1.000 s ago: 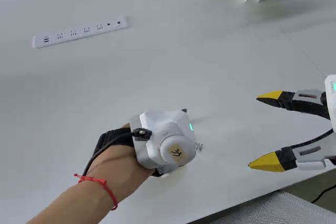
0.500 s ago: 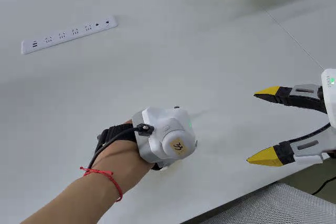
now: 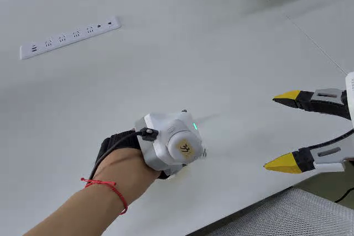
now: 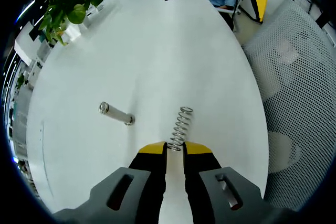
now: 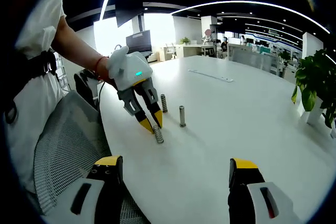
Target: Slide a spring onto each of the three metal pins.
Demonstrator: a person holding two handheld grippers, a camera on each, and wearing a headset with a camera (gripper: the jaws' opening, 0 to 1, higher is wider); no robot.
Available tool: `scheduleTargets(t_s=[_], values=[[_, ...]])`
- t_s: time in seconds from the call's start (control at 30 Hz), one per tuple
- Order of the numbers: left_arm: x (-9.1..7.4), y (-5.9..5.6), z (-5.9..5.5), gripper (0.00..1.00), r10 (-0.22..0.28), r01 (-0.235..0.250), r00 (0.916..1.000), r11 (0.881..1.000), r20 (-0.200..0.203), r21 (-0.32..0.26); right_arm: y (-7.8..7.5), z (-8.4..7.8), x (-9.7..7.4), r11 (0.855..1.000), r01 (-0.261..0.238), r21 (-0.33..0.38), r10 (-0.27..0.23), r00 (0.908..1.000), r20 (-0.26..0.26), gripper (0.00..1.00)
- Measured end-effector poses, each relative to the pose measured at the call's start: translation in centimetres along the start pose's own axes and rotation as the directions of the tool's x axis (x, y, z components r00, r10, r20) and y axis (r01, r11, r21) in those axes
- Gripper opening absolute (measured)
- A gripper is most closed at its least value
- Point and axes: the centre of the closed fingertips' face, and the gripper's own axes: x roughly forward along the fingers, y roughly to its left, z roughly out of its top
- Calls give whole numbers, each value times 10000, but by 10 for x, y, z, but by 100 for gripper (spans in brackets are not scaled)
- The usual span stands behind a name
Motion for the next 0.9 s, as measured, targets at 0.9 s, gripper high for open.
scheduleTargets(t_s=[0.9], values=[[-2,-13,-1,7,-601,581,9981,9908,-131,-1220,6,1,3,9999,-70,110,70,10000,-20,80]])
